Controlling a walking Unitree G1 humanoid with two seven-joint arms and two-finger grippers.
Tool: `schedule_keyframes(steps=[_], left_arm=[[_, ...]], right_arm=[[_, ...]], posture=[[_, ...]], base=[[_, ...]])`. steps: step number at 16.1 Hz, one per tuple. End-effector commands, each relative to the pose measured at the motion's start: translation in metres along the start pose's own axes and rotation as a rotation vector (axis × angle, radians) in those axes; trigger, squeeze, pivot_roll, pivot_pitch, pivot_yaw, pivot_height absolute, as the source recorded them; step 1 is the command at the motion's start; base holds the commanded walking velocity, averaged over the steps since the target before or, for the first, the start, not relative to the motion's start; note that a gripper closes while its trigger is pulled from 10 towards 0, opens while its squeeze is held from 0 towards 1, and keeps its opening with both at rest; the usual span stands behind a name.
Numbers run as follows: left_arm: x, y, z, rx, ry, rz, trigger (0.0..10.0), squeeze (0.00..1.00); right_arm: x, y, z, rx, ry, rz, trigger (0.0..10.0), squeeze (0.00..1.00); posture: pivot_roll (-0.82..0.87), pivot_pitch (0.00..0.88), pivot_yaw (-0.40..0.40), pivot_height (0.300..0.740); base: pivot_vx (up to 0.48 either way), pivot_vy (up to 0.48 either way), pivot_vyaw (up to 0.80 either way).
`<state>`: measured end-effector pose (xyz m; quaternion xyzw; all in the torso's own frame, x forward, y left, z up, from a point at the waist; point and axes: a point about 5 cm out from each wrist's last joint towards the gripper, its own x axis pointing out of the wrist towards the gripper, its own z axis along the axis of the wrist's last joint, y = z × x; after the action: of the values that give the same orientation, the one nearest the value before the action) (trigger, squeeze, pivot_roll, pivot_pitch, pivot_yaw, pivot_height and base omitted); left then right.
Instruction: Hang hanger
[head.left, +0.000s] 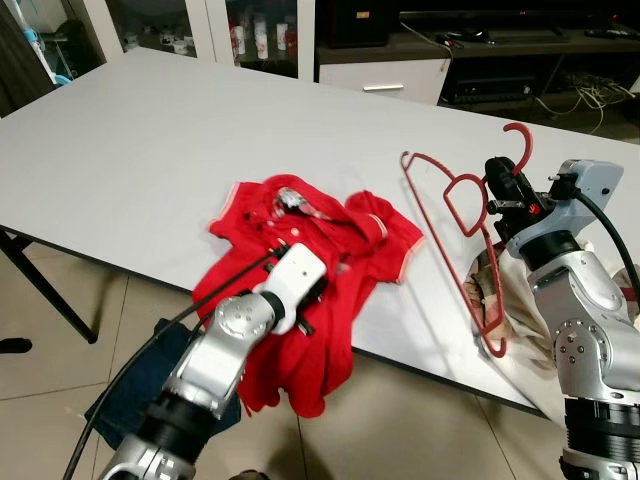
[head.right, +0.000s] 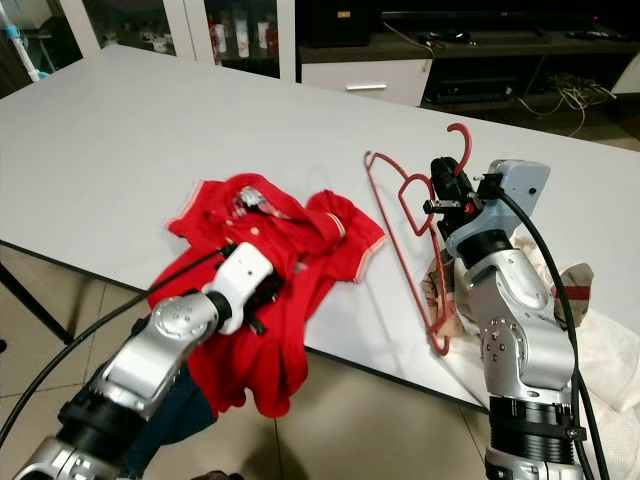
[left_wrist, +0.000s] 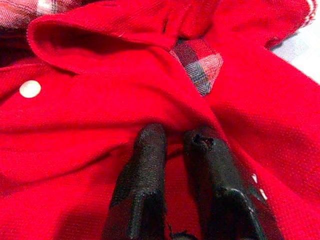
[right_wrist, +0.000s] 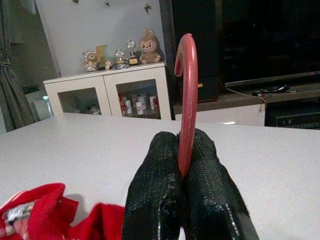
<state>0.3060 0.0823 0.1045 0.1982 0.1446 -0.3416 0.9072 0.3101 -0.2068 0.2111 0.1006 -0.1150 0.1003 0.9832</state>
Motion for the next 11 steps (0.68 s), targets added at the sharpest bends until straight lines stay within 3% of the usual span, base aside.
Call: schedule_keyframes(steps=[1,4,6,7,9,11], left_arm=[[0.002,-0.011,-0.008,0.001,0.047,-0.041,10.0,0.0],[-0.004,0.01,0.013,0.024,-0.046,0.066,10.0,0.0],[-0.013,0.035,0.037,0.052,-0.194,0.168,10.0,0.0],[-0.015,0.041,0.041,0.033,-0.231,0.198,10.0,0.0],[-0.022,0.058,0.051,-0.083,-0.341,0.262,10.0,0.0],[-0.02,0.061,0.041,-0.183,-0.311,0.266,10.0,0.0]], right_arm=[[-0.001,0.001,0.006,-0.003,-0.01,0.012,10.0,0.0],[-0.002,0.0,0.006,-0.004,-0.003,0.016,10.0,0.0],[0.0,0.0,0.008,-0.005,-0.003,0.019,10.0,0.0],[0.0,0.0,0.008,-0.004,-0.003,0.02,10.0,0.0],[0.002,0.006,0.009,0.004,-0.003,0.043,10.0,0.0],[0.001,0.013,0.007,0.025,0.006,0.073,10.0,0.0]], posture=[[0.03,0.095,-0.03,0.74],[0.03,0.1,-0.037,0.74],[0.04,0.101,-0.043,0.74],[0.04,0.101,-0.043,0.74],[0.04,0.101,-0.046,0.74],[0.03,0.1,-0.046,0.74]], base=[[0.0,0.0,0.0],[0.0,0.0,0.0],[0.0,0.0,0.0],[0.0,0.0,0.0],[0.0,0.0,0.0],[0.0,0.0,0.0]])
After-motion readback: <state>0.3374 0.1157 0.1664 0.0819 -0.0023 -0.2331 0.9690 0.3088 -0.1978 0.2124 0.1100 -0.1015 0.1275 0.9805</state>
